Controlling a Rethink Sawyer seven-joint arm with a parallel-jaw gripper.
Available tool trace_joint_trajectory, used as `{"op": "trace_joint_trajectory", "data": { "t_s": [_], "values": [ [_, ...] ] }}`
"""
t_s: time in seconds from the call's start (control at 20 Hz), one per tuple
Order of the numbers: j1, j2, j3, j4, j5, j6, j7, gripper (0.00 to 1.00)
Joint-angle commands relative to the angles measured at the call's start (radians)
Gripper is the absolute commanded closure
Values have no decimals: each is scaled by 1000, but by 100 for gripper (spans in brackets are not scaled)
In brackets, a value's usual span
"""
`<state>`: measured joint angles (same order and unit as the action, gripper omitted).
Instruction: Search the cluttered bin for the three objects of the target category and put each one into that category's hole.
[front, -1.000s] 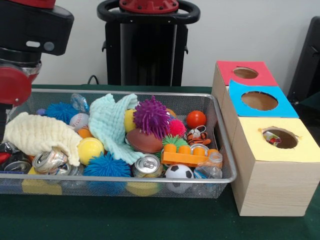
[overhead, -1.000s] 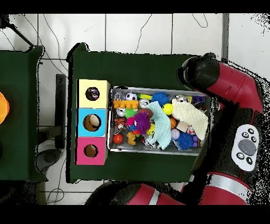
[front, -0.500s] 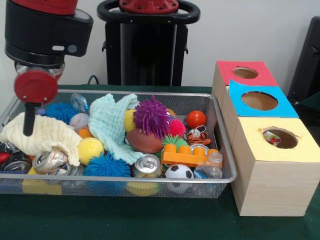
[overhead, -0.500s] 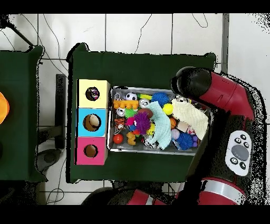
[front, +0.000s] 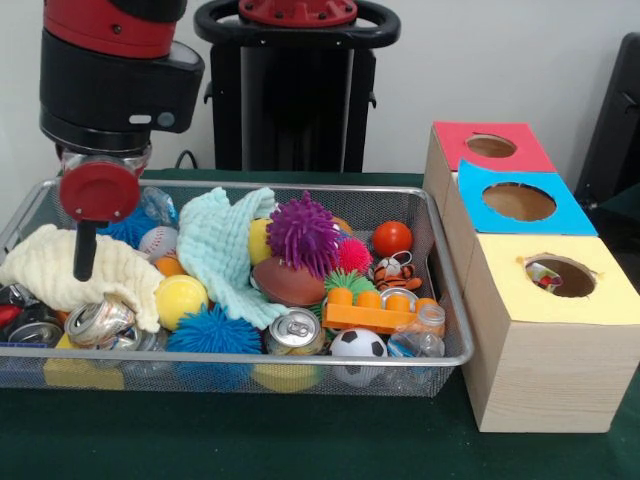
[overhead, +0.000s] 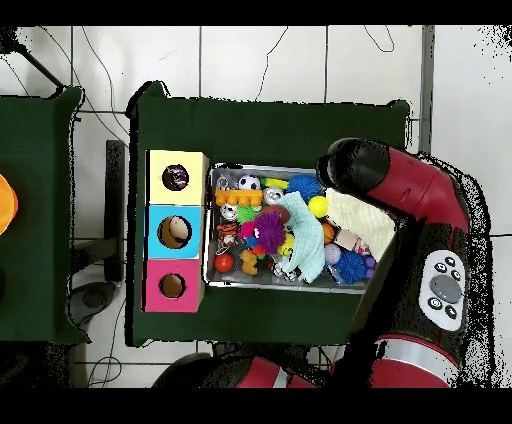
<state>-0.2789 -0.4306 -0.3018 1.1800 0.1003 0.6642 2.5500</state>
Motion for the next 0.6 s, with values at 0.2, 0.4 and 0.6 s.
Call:
{"op": "trace_joint_trajectory", "data": {
  "t_s": [0.2,0.4,0.6],
  "values": [
    [-25,63,118,152,-24,-126,20,100],
    [-33,94,118,130,-31,-171,15,100],
    [-48,122,121,105,-35,-190,1,100]
  ]
}}
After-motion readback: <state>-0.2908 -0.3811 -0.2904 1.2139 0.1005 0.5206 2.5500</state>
